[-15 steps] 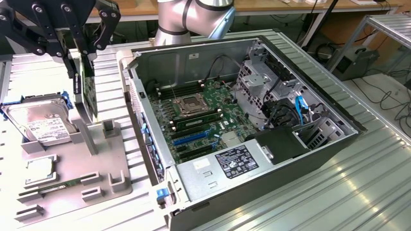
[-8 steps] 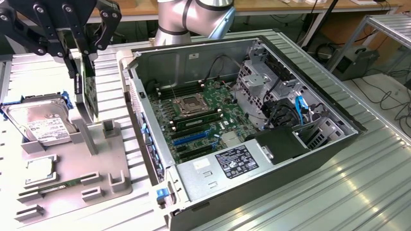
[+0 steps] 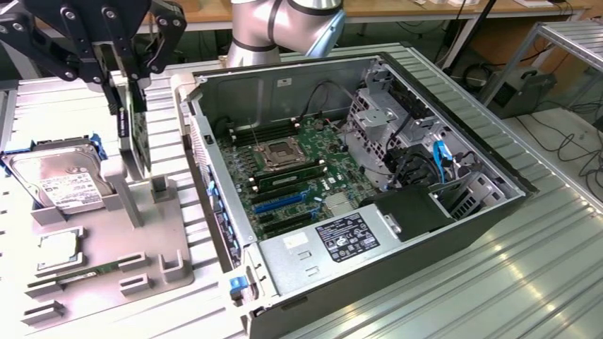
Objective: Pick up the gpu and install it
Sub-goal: 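Pick up the gpu and move the gpu toward the slot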
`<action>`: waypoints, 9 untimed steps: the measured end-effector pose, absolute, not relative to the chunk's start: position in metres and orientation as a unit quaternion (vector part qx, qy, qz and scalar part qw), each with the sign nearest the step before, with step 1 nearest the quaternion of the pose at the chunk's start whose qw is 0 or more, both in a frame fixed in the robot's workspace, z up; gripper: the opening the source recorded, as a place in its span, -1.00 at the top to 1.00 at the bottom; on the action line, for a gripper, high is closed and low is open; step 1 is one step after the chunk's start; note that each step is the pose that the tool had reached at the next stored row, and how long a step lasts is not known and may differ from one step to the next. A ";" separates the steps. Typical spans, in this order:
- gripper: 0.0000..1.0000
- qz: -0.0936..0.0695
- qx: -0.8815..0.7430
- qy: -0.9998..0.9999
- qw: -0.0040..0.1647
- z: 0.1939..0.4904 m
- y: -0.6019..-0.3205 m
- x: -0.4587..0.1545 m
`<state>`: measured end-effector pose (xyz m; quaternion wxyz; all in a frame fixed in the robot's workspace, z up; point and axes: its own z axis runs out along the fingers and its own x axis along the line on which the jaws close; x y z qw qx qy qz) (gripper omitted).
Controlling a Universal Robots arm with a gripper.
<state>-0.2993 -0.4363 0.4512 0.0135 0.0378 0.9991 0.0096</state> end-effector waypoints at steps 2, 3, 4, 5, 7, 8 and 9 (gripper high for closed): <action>0.47 0.010 0.038 0.999 0.014 0.451 -0.436 -0.299; 0.47 0.010 0.038 0.999 0.014 0.451 -0.436 -0.298; 0.47 0.010 0.038 0.999 0.014 0.451 -0.436 -0.298; 0.47 0.010 0.038 0.999 0.014 0.451 -0.436 -0.298; 0.47 0.010 0.038 0.999 0.014 0.451 -0.436 -0.297; 0.47 0.010 0.038 0.999 0.014 0.451 -0.436 -0.297; 0.47 0.010 0.038 0.999 0.014 0.451 -0.436 -0.297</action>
